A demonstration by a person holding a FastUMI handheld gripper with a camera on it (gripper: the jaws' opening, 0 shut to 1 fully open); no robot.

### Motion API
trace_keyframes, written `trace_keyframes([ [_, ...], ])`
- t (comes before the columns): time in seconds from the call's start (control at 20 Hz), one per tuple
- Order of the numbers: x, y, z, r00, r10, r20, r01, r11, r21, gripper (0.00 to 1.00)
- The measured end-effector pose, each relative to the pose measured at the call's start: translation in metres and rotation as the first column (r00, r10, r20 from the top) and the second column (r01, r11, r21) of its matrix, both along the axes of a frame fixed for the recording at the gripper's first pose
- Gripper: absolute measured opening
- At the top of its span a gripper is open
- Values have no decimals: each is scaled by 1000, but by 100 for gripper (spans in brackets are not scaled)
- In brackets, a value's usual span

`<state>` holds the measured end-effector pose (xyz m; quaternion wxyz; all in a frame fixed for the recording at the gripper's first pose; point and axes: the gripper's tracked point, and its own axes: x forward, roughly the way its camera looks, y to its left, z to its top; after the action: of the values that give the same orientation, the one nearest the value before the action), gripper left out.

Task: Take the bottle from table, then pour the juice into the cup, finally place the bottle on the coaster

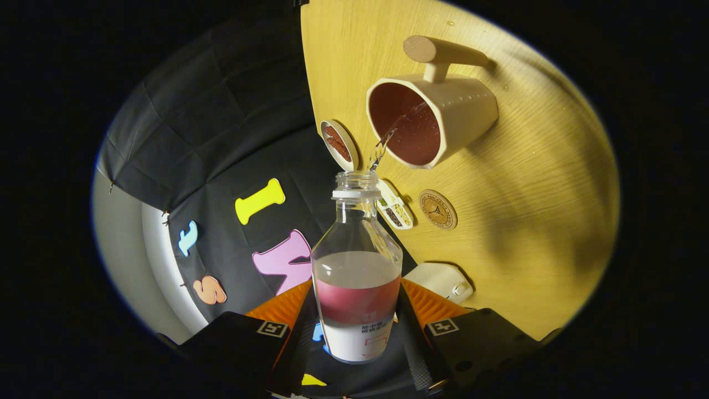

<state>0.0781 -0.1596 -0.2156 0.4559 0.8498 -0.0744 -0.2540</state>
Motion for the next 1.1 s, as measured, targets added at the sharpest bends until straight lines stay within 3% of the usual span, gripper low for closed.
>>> trace_keyframes([
  [0.6,-4,-18,28,986,-144,83,135,986,97,75],
  [1.1,-4,-22,32,980,-174,93,164,980,108,75],
])
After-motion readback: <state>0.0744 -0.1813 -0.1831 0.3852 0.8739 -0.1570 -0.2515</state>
